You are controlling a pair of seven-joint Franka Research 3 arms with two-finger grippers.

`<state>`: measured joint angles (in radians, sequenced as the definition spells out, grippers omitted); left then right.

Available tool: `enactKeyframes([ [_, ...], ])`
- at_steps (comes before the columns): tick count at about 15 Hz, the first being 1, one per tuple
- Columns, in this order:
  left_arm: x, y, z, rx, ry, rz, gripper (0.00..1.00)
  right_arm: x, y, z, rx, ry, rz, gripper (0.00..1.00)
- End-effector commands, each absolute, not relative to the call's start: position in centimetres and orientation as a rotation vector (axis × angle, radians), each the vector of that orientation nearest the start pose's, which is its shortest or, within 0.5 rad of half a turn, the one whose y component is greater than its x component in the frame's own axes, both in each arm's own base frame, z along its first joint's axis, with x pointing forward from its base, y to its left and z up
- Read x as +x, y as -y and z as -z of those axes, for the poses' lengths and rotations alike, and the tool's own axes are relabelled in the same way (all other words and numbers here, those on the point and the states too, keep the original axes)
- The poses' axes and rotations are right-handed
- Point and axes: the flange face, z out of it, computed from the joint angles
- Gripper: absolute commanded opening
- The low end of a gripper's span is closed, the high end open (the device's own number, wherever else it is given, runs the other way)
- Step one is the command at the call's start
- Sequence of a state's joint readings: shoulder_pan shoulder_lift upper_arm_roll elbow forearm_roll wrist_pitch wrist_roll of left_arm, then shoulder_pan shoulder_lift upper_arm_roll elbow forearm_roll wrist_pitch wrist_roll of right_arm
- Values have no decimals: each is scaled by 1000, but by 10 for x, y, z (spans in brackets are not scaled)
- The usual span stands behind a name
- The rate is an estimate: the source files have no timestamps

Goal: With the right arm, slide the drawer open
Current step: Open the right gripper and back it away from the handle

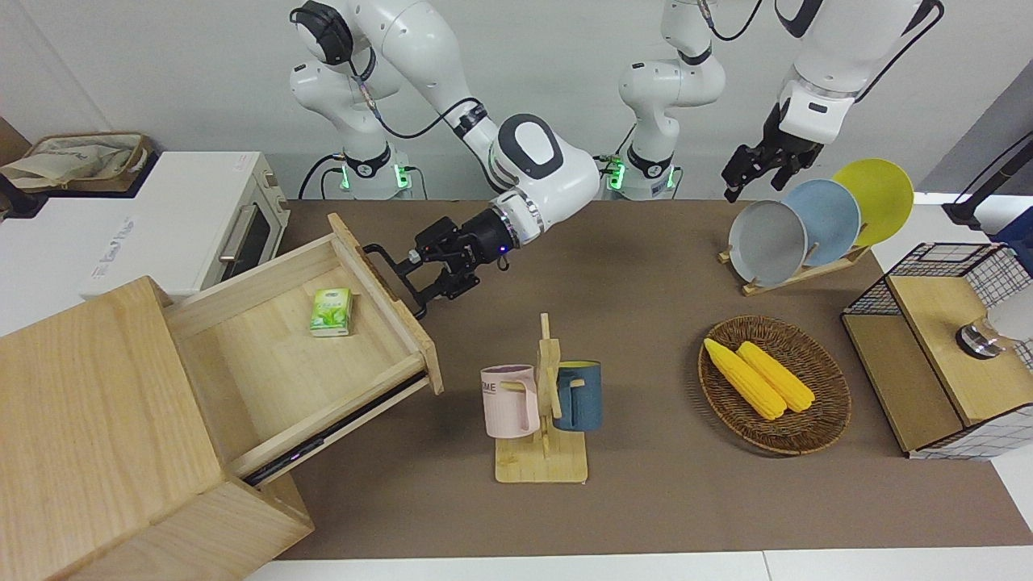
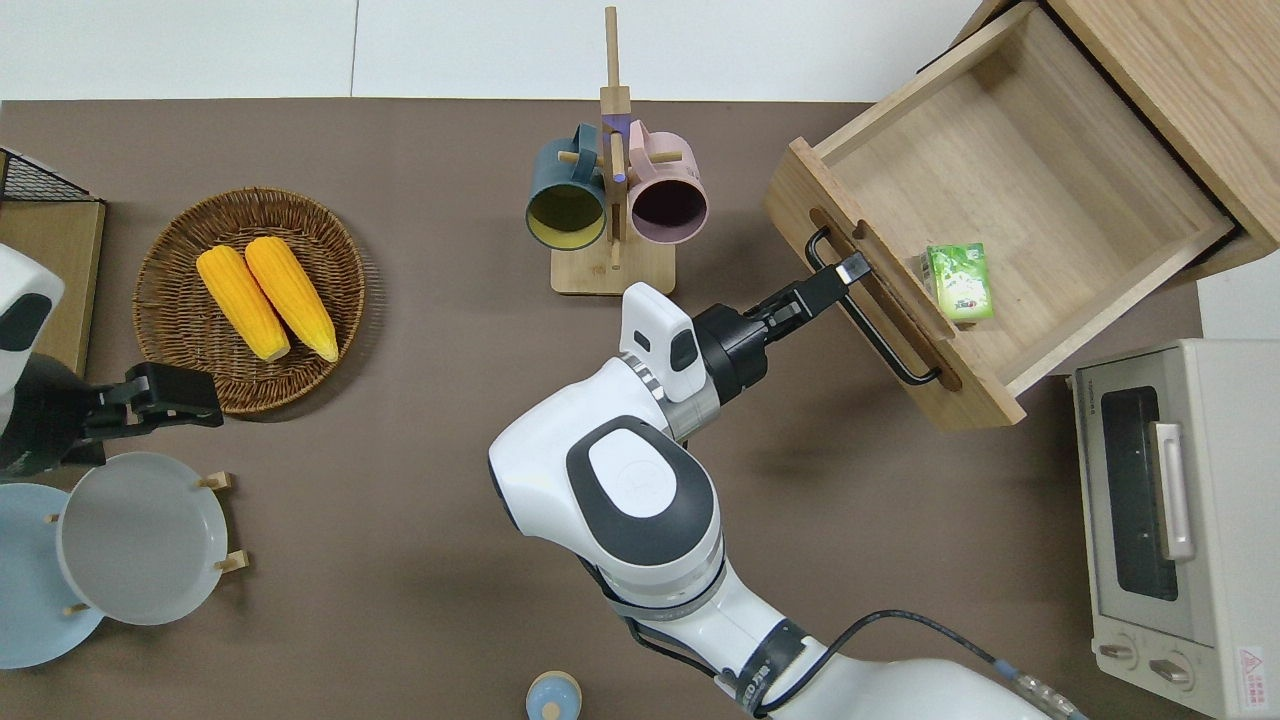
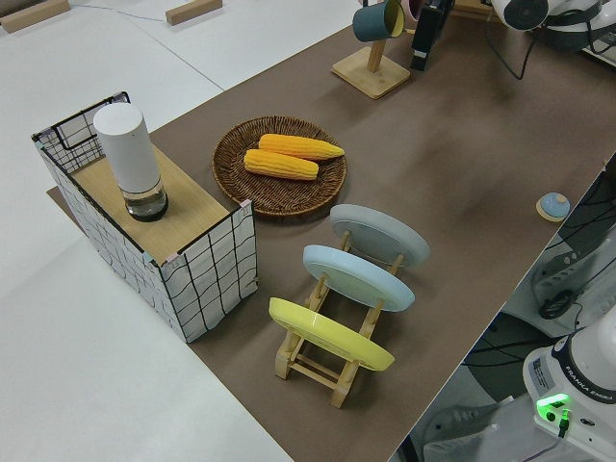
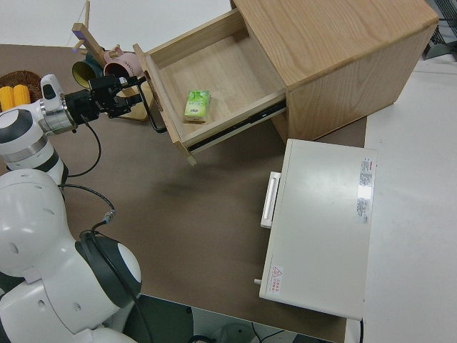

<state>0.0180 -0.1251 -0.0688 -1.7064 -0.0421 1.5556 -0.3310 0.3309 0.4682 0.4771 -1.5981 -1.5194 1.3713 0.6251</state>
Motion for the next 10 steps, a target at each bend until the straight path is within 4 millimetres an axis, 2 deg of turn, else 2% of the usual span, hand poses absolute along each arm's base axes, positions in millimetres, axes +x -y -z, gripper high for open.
enactKeyframes([
  [1,508,31,-631,-3140,434,-56,993,553,-349,-440,1727,-369,-505,990],
  [5,508,31,-631,-3140,434,-56,993,532,-368,-441,1796,-397,-480,990],
  [10,508,31,-631,-3140,434,-56,993,512,-380,-463,2065,-422,-466,990],
])
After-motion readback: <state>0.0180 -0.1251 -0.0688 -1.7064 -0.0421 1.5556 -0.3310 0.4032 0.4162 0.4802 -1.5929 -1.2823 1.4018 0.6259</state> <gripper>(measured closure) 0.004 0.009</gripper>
